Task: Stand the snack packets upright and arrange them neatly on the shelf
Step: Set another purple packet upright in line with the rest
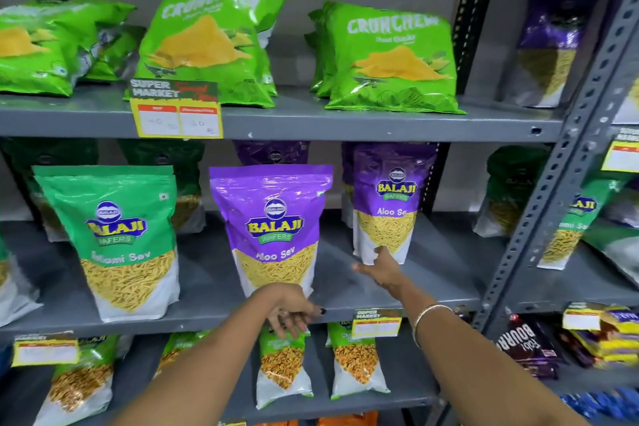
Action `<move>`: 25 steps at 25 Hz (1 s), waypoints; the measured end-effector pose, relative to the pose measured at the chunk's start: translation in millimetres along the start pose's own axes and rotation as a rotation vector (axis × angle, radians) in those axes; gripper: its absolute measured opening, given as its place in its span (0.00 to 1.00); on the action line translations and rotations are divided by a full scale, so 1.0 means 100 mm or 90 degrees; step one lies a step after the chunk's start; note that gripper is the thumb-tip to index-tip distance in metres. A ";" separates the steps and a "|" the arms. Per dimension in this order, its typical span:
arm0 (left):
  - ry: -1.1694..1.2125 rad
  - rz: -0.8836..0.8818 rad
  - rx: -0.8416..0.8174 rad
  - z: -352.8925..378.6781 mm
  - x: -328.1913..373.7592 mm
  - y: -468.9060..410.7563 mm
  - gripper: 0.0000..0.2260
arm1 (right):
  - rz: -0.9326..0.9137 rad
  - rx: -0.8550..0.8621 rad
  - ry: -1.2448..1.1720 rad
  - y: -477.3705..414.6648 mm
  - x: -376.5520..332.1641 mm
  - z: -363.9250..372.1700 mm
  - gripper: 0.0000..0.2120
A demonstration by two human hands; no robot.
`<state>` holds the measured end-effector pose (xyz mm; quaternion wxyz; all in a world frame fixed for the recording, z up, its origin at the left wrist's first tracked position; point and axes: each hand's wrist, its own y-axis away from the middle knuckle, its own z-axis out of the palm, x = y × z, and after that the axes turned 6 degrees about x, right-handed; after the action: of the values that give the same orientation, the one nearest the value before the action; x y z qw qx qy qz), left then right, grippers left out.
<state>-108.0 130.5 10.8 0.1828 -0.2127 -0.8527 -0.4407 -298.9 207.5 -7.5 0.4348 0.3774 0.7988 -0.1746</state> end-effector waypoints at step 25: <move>0.305 0.121 0.524 0.84 1.36 -0.77 0.17 | 0.012 -0.172 -0.195 -0.76 1.00 -1.02 0.36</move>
<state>-273.2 187.9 -18.9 0.4824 -0.0920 -0.8669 -0.0852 -447.4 264.9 -36.7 0.5991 0.2921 0.7362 -0.1172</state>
